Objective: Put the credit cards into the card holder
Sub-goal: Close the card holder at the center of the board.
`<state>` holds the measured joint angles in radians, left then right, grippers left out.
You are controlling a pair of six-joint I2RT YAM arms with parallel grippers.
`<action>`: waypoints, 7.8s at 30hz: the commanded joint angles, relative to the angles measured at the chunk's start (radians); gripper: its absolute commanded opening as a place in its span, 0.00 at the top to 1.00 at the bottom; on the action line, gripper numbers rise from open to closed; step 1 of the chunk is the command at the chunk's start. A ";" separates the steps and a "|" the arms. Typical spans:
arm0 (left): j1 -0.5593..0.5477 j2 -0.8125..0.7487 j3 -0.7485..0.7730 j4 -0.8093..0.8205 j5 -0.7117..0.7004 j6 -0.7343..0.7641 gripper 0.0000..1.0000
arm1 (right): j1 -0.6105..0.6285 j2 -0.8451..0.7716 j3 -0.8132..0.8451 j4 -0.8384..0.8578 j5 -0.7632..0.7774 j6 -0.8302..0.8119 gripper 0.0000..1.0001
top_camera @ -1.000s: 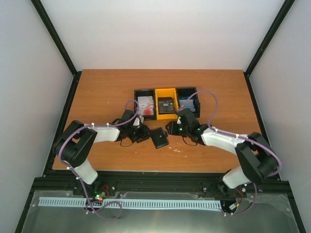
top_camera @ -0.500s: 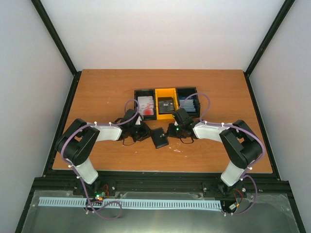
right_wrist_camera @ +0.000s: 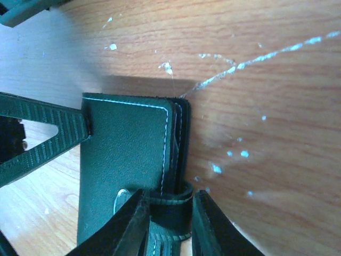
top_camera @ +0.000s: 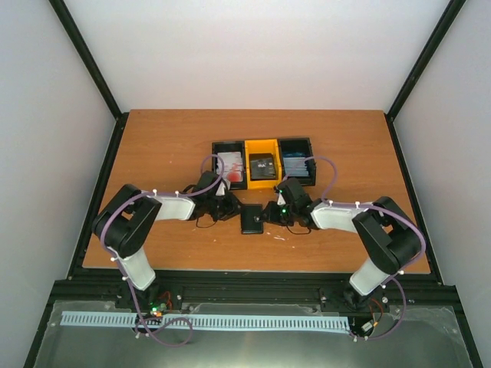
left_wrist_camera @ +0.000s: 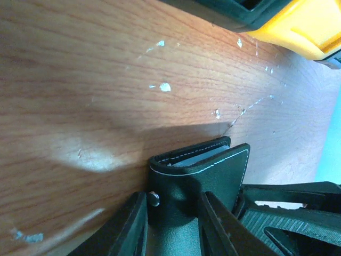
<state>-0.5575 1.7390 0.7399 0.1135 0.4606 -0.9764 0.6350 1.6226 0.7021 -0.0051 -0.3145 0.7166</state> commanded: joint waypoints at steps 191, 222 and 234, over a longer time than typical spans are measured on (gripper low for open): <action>0.027 -0.041 -0.166 0.028 0.139 0.009 0.73 | 0.364 0.212 0.510 -0.627 0.625 0.012 0.97; 0.027 -0.038 -0.170 0.029 0.141 0.009 0.74 | 0.331 0.214 0.424 -0.583 0.450 -0.009 0.97; 0.027 -0.035 -0.171 0.034 0.142 0.010 0.74 | 0.305 0.189 0.409 -0.555 0.372 -0.037 0.97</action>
<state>-0.5354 1.6836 0.5919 0.2176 0.6312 -0.9680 0.9428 1.8065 1.1450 -0.5613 0.1486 0.6884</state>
